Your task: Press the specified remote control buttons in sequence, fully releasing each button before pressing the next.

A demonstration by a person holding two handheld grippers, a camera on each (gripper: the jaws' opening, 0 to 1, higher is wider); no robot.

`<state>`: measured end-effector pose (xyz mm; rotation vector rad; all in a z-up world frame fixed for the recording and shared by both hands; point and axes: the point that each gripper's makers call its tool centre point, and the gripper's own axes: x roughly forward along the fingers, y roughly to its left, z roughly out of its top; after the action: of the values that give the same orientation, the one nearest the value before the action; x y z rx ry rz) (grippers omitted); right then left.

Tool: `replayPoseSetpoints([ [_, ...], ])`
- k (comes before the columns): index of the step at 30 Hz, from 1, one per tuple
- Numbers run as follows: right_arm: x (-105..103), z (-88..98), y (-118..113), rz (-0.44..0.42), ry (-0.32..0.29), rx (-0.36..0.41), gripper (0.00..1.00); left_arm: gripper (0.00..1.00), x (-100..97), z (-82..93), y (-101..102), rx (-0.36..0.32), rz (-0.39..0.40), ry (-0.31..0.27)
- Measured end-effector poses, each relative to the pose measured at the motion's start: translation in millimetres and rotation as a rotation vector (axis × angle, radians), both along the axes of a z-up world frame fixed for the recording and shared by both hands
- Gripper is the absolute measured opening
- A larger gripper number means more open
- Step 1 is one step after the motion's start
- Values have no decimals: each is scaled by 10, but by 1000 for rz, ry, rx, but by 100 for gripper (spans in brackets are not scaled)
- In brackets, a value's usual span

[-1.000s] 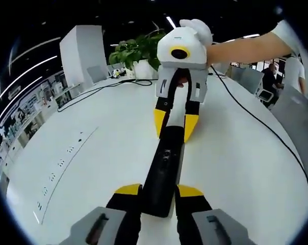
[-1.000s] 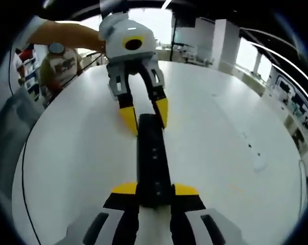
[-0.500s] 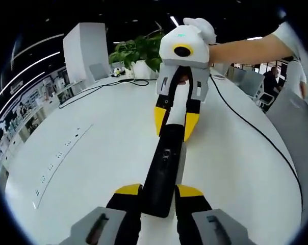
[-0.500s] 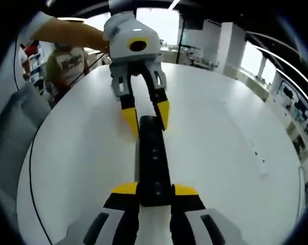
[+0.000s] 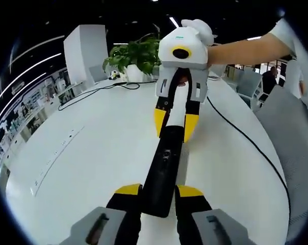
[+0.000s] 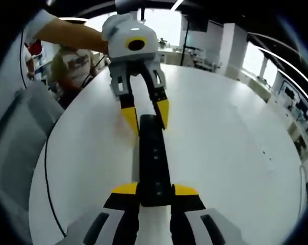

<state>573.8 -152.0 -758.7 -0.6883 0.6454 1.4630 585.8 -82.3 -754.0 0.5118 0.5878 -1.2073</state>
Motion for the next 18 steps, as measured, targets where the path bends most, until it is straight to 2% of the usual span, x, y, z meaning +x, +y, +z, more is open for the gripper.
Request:
replayPoseSetpoints([
  [9, -366, -86, -4, -5, 16, -6, 19, 24, -404, -83, -36, 14, -4, 18],
  [18, -443, -182, -13, -9, 17, -18, 19, 24, -518, -156, -59, 38, -10, 21],
])
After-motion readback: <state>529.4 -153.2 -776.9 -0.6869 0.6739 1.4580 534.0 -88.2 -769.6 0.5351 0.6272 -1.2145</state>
